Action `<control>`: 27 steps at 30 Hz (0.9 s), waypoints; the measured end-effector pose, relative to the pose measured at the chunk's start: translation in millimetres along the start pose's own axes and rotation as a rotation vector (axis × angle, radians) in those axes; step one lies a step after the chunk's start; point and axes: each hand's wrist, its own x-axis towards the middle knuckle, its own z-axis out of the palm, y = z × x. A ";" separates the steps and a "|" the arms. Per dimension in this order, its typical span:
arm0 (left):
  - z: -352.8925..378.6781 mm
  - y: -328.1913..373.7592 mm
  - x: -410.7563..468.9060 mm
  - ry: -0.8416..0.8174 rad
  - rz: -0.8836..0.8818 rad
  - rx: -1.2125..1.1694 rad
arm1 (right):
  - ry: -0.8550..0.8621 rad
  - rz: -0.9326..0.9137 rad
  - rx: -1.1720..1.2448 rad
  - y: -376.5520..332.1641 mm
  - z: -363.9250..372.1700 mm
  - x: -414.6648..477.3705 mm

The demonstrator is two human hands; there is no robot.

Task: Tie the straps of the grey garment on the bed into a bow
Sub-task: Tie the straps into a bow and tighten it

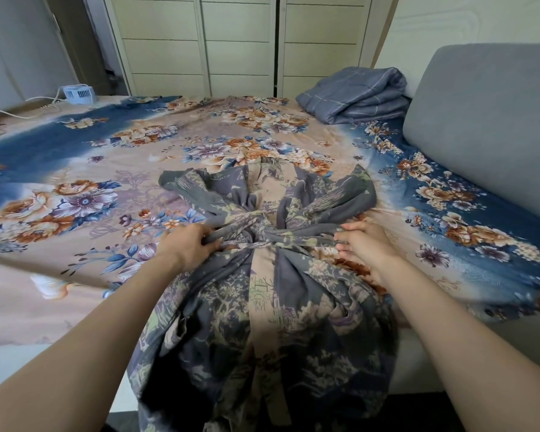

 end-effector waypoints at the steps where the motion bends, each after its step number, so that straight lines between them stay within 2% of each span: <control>1: -0.2 -2.0 -1.0 -0.004 -0.009 -0.001 | -0.016 -0.003 -0.006 -0.4 -0.5 -1.8; 6: -1.9 -2.2 -7.0 0.023 -0.035 -0.018 | -0.038 -0.025 -0.009 -2.8 -2.0 -9.6; 10: -2.2 -3.6 -8.5 0.042 -0.074 -0.143 | -0.080 0.004 -0.014 0.1 -1.9 -13.0; 17: -11.8 -20.1 -13.3 0.248 -0.317 -0.493 | -0.040 -0.035 -0.055 5.0 -4.2 -10.0; 23: -9.3 -25.8 -26.1 0.218 -0.432 -0.601 | -0.056 -0.016 -0.155 11.9 -6.1 -7.8; 26: -15.7 -20.4 -24.3 0.178 -0.384 -0.678 | -0.063 -0.035 -0.248 10.9 -4.6 -6.1; 27: -39.9 -12.8 -47.4 0.189 -0.353 -0.689 | -0.059 -0.071 -0.299 -0.5 -7.4 -27.4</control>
